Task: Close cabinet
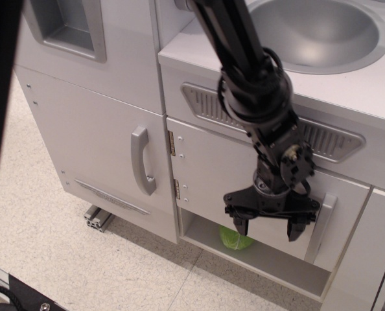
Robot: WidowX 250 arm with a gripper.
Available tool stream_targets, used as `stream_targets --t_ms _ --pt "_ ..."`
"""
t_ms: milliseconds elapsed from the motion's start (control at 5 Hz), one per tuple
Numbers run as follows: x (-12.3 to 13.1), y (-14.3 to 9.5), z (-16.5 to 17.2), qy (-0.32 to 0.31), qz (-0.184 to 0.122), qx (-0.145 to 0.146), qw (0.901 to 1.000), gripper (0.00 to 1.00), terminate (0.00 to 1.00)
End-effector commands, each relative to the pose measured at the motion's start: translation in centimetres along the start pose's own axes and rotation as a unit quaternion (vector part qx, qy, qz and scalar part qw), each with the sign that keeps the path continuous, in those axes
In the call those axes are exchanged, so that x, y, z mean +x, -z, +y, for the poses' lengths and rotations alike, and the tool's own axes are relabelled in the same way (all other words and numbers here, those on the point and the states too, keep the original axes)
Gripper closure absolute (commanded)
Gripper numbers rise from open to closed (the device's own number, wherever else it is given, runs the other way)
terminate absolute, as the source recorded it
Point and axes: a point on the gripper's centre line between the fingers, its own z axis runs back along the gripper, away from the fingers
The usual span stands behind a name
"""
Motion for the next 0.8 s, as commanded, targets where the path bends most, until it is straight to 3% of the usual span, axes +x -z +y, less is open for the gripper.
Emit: stream_targets --t_ms 0,400,600 --pt "0.06 -2.99 1.25 0.039 0.001 -0.028 0.9989 0.00 0.00" --pt "0.06 -2.99 1.25 0.039 0.001 -0.028 0.9989 0.00 0.00" --pt "0.06 -2.99 1.25 0.039 0.001 -0.028 0.9989 0.00 1.00"
